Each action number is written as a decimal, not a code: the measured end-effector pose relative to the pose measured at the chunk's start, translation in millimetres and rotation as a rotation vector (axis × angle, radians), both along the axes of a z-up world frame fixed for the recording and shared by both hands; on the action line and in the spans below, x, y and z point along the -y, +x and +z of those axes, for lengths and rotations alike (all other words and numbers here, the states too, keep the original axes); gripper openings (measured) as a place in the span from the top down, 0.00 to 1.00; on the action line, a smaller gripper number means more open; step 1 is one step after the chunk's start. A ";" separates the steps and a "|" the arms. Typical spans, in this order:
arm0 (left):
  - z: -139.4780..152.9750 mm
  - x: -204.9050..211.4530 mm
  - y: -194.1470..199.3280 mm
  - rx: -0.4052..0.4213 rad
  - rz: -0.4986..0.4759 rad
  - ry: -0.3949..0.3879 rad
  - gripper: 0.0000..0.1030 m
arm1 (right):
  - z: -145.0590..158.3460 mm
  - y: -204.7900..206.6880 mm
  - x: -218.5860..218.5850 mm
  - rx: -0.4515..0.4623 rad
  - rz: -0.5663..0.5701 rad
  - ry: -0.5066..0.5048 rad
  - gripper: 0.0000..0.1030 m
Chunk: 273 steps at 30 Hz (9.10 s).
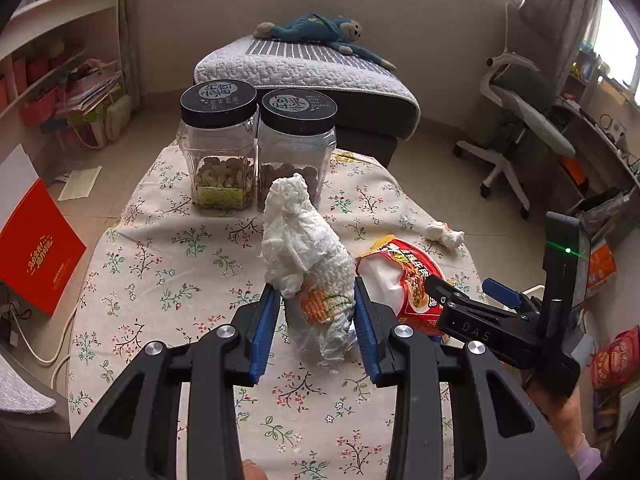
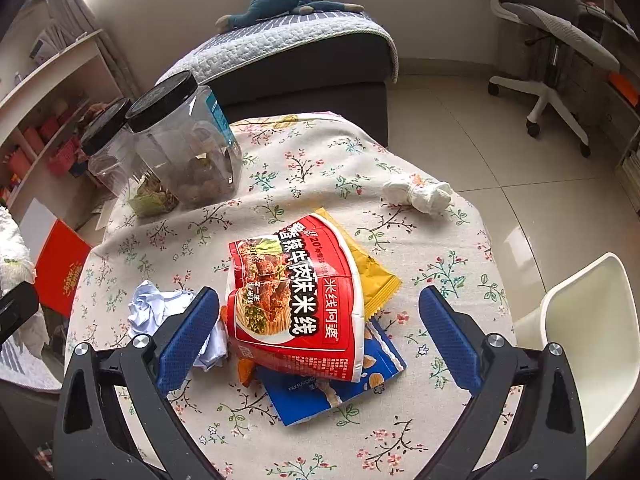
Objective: Collect trash
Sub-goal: 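Grasp the white tissue with the left tool and lift it, then grasp the red noodle bag with the right tool and lift it while the left tool holds the tissue, then carry the tissue and noodle bag over the wastebasket and open both tools, then move both open tools back over the table toward the remaining trash, then grasp the crumpled paper with the left tool while the right tool grasps the yellow packet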
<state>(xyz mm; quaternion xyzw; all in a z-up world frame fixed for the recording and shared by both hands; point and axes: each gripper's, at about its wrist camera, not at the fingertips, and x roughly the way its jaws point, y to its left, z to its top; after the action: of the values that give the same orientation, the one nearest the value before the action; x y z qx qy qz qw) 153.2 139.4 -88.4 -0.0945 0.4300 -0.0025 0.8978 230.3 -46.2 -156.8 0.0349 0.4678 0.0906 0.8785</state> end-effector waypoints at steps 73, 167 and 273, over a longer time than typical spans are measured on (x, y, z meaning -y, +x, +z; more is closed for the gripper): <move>40.2 32.8 -12.4 0.284 0.105 0.072 0.64 | 114.1 -64.4 54.0 0.377 -0.001 0.040 0.15; 61.2 358.2 -14.5 0.414 -0.247 0.144 0.12 | 119.7 -165.2 329.8 0.528 -0.796 -0.319 0.07; -60.2 2.4 58.4 -0.217 0.089 -0.146 0.82 | -39.3 45.3 28.4 -0.135 0.062 0.145 0.97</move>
<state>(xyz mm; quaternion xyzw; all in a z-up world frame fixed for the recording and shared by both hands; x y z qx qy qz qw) 211.6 137.0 -148.6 -0.1784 0.5188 0.0161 0.8359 275.7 -74.7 -196.0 0.0897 0.5191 0.1487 0.8369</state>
